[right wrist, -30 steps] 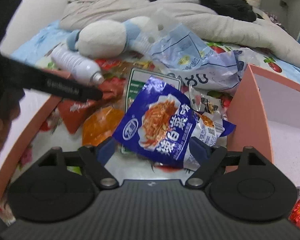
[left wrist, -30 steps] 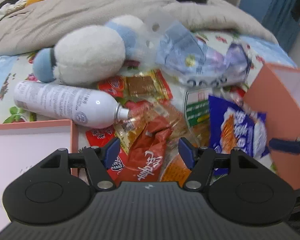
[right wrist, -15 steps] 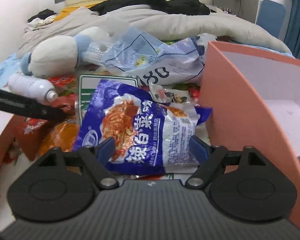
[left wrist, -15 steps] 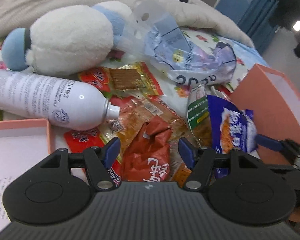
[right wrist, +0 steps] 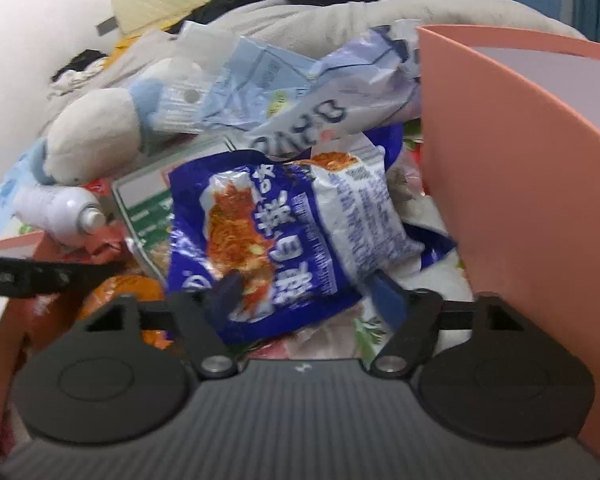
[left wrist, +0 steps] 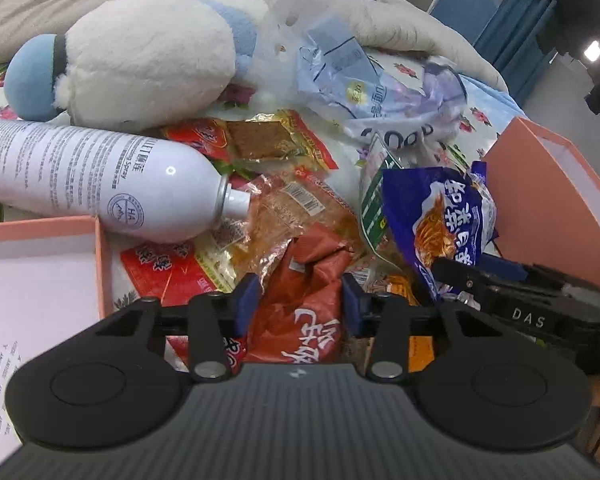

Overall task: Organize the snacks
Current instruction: 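Grasp the blue noodle bag with the right tool while the left tool grasps a red snack bag, then carry both held bags over the deep pink box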

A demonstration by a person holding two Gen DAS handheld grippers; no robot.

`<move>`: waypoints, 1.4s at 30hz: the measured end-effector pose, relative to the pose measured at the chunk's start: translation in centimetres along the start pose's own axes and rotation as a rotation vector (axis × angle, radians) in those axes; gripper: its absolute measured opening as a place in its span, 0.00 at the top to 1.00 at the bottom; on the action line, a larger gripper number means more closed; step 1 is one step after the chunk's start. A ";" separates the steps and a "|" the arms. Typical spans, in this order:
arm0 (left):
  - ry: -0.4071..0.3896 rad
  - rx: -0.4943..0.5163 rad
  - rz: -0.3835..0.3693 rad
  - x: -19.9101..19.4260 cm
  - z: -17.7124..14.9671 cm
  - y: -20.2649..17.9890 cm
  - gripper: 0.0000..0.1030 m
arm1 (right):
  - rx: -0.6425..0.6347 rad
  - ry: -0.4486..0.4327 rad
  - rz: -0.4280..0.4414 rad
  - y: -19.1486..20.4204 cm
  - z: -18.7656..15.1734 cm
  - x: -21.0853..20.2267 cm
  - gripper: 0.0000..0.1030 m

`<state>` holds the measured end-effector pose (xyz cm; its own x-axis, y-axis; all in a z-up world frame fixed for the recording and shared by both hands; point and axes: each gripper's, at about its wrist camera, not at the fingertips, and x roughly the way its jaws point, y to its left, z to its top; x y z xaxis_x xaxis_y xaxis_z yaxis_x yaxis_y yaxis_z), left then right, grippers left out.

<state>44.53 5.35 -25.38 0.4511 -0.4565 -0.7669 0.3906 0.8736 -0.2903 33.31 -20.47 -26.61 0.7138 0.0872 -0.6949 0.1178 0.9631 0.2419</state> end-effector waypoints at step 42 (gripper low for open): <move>-0.188 -0.281 0.187 -20.5 -11.2 -13.1 0.69 | -0.133 -0.036 0.126 0.4 -2.9 -26.1 0.83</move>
<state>21.17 5.20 -12.29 0.6433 -0.2850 -0.7106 0.0640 0.9449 -0.3210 12.73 -21.57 -10.38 0.7413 0.2028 -0.6398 -0.0646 0.9704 0.2327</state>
